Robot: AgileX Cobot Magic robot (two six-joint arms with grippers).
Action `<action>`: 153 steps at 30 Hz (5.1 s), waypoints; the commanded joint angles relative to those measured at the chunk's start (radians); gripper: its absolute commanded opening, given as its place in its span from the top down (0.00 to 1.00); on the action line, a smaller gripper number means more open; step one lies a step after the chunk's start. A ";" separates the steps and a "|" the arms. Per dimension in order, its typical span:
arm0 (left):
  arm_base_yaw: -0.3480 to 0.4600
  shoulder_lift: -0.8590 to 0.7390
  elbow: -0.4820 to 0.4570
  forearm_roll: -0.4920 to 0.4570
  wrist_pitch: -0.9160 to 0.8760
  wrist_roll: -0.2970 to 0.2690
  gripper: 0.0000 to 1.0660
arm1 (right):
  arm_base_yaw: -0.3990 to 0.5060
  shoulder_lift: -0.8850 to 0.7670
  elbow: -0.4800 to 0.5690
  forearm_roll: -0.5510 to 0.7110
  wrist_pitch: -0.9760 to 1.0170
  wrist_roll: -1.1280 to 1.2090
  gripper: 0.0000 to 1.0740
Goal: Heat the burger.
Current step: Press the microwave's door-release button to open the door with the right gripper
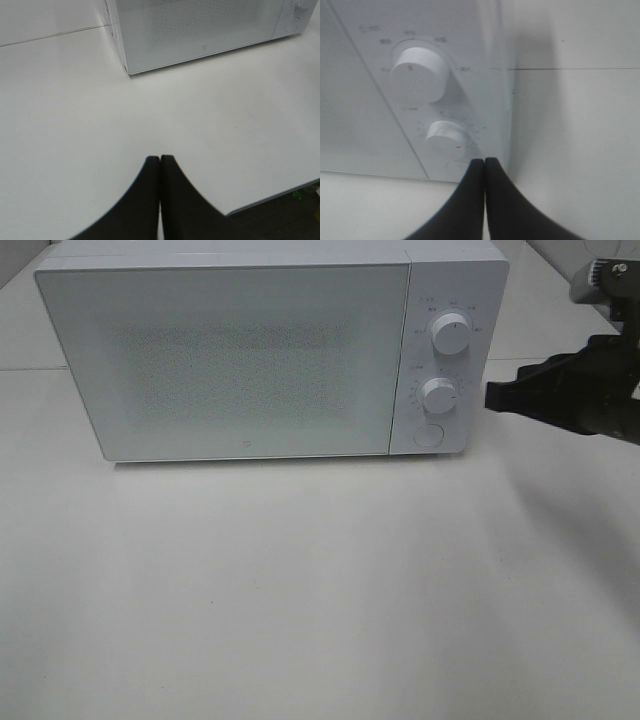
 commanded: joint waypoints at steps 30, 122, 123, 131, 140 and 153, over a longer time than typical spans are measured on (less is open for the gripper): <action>0.003 -0.021 0.004 -0.008 -0.016 -0.005 1.00 | 0.145 0.387 -0.030 0.056 -0.393 0.804 1.00; 0.003 -0.021 0.004 -0.008 -0.016 -0.005 1.00 | 0.143 0.612 -0.267 0.266 -0.430 0.906 1.00; 0.003 -0.021 0.004 -0.008 -0.016 -0.005 1.00 | 0.143 0.612 -0.267 0.266 -0.431 0.906 1.00; 0.003 -0.021 0.004 -0.008 -0.016 -0.005 1.00 | 0.143 0.612 -0.267 0.266 -0.431 0.910 1.00; 0.003 -0.021 0.004 -0.008 -0.016 -0.005 1.00 | 0.143 0.650 -0.280 0.258 -0.453 0.932 1.00; 0.003 -0.021 0.004 -0.008 -0.016 -0.005 1.00 | 0.143 0.671 -0.331 0.238 -0.482 0.942 1.00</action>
